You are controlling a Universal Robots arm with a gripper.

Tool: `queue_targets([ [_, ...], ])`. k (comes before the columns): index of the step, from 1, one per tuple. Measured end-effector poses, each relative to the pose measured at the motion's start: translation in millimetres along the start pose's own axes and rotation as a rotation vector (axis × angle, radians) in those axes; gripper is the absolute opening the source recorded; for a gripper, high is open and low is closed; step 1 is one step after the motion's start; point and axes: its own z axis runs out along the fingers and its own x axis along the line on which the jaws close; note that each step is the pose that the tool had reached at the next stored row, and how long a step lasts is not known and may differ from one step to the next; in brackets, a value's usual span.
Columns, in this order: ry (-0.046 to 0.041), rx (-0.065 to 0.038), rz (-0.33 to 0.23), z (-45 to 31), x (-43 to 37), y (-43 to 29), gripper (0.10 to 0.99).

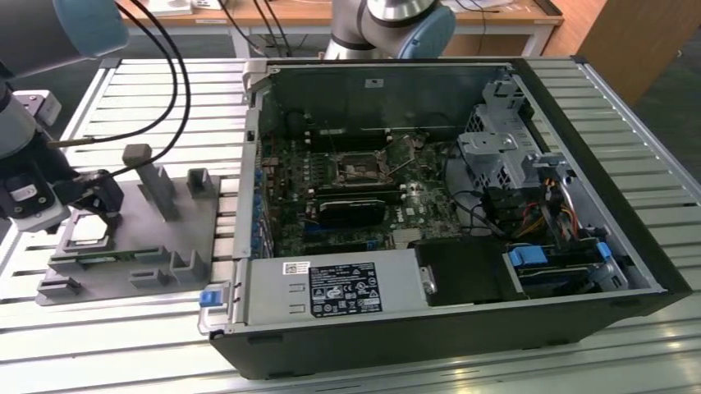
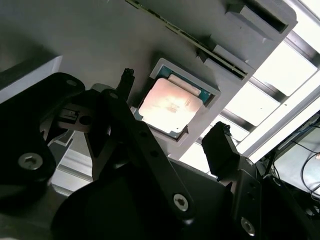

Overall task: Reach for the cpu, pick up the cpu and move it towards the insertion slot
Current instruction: 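Pick up the cpu and move it towards the insertion slot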

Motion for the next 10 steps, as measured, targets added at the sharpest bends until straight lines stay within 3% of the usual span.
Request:
queue_targets([
  [10, 0.0002, 0.0, -0.003, 10.6, 1.8, 2.7, 0.824],
])
